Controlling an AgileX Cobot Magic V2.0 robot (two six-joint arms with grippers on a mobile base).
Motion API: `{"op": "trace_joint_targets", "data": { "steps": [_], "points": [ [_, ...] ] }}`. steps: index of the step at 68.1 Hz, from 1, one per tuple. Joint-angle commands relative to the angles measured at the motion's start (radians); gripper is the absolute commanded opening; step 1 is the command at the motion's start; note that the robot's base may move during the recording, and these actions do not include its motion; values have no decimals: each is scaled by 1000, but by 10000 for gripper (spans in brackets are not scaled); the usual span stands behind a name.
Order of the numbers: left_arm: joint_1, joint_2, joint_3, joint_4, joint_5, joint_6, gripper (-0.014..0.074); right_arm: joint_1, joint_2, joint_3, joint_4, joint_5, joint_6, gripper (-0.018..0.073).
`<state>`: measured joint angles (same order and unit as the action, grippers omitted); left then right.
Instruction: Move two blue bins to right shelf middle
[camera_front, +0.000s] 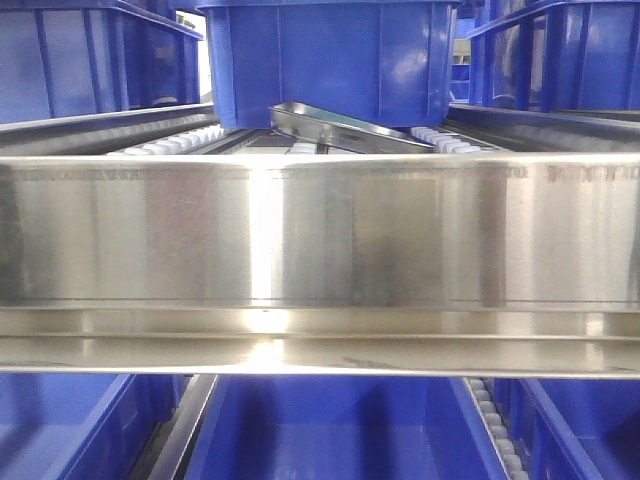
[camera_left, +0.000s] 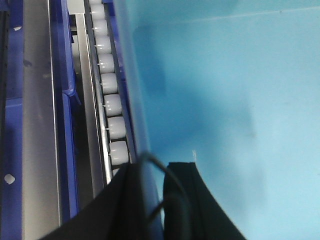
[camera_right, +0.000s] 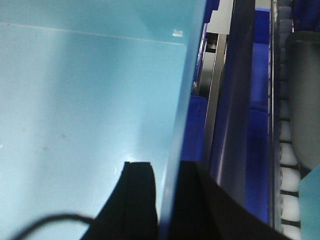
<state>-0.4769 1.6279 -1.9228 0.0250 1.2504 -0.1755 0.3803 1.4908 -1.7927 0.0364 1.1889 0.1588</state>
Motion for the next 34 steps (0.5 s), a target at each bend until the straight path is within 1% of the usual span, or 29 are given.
{"op": "trace_joint_targets", "data": {
  "steps": [1,17,34],
  "points": [
    [-7,-18,-13,-38,-56,8,-111,2,-12,-13,19,-54,-17,-151],
    [-7,-18,-13,-38,-163,8,-111,2,-12,-13,19,-60,-17,-151],
    [-7,-18,-13,-38,-323,8,-111,2,-12,-13,19,-60,-17,-151]
  ]
}}
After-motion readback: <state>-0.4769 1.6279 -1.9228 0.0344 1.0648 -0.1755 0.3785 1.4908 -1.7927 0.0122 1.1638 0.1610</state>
